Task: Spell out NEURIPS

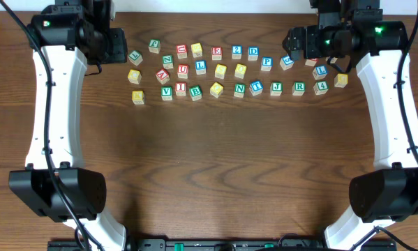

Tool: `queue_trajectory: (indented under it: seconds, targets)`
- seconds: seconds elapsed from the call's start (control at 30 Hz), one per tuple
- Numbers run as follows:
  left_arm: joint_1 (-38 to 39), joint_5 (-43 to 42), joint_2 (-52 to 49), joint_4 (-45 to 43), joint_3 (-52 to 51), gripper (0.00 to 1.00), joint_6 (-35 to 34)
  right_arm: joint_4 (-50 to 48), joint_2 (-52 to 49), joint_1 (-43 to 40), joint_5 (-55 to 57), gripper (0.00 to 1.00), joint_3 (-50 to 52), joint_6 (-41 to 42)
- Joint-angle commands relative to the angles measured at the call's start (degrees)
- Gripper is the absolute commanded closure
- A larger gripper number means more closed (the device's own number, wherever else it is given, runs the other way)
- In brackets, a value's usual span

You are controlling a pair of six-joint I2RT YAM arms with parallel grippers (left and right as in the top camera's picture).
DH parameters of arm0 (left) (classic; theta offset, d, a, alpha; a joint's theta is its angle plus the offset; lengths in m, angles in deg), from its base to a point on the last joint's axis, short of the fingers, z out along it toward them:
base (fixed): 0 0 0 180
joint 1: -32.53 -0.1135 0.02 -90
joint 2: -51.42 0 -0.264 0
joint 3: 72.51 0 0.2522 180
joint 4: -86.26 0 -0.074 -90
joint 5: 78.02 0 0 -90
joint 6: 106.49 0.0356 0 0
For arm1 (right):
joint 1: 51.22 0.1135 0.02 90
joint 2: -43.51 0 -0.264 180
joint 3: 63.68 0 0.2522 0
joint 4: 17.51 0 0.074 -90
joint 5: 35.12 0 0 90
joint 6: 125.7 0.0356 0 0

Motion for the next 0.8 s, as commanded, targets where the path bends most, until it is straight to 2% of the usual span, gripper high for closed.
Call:
queue_trajectory:
  seconds: [0.0,0.77]
  targets:
    - [0.24,-0.92,0.04,0.04,1.25,0.58,-1.03,0.07,0.46,-0.37,-0.76,0.01,-1.14,-0.68]
    - [0.24,-0.92,0.00,-0.22,0.90,0.58,-1.60,-0.42,0.46,-0.35,-0.76,0.01,-1.14,-0.68]
